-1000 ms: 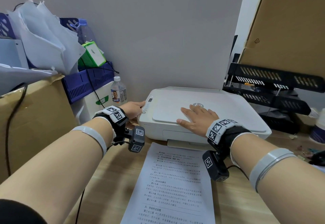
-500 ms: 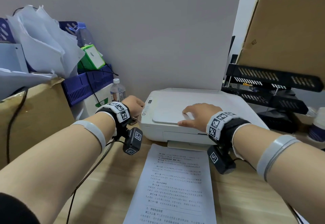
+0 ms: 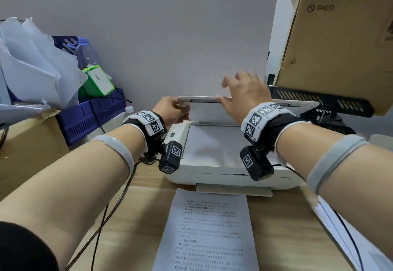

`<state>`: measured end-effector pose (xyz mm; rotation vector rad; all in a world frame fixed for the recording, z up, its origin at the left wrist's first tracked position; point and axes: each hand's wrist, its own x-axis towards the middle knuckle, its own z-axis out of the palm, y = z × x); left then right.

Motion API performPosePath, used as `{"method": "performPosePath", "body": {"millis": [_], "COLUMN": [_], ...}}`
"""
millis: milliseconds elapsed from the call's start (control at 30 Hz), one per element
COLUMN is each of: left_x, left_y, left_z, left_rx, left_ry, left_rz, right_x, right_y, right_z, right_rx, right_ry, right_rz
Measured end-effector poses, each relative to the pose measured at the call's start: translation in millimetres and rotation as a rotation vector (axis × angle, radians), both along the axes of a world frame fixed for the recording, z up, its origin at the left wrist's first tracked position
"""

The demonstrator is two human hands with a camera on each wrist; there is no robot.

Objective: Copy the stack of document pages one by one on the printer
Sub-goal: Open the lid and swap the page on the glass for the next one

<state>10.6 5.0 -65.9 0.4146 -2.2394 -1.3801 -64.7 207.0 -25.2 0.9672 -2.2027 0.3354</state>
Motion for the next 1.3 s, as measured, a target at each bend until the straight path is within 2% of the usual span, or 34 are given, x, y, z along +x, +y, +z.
{"method": "performPosePath", "body": {"millis": [67, 133, 267, 400, 533, 667, 900, 1100, 1300], "left_x": [-18.2, -36.9, -73.0, -97.9, -111.6, -115.5, -83.3, -30.5, 9.0], "left_y": [-2.9, -8.7, -18.4, -25.6, -31.1, -30.1, -18.9, 9.4, 26.4], "left_z": [8.2, 13.5, 21.6, 30.3, 33.9, 31.6, 28.0, 21.9, 18.2], "left_rx": [0.04, 0.032, 0.068, 0.085, 0.127, 0.219, 0.191, -0.051, -0.226], "left_ry": [0.063, 0.101, 0.116, 0.056, 0.006, -0.018, -0.108, -0.407, -0.626], "left_rz": [0.039, 0.081, 0.122, 0.095, 0.054, 0.038, -0.074, -0.295, -0.38], "right_x": [-0.7, -0.8, -13.0, -28.7, -39.4, -45.3, -30.1, -14.4, -9.0], "right_y": [-2.8, 0.6, 15.8, 34.6, 51.5, 70.4, 83.7, 107.1, 136.4], "right_z": [4.5, 1.2, -28.2, -61.3, -93.8, -109.2, -114.1, -106.7, -108.7], "right_rx": [-0.093, -0.069, 0.154, 0.358, 0.422, 0.518, 0.538, 0.5, 0.248], "right_ry": [0.014, -0.048, -0.211, -0.423, -0.611, -0.737, -0.714, -0.67, -0.605], "right_rz": [-0.008, -0.013, -0.017, -0.072, -0.134, -0.181, -0.146, -0.054, -0.023]}}
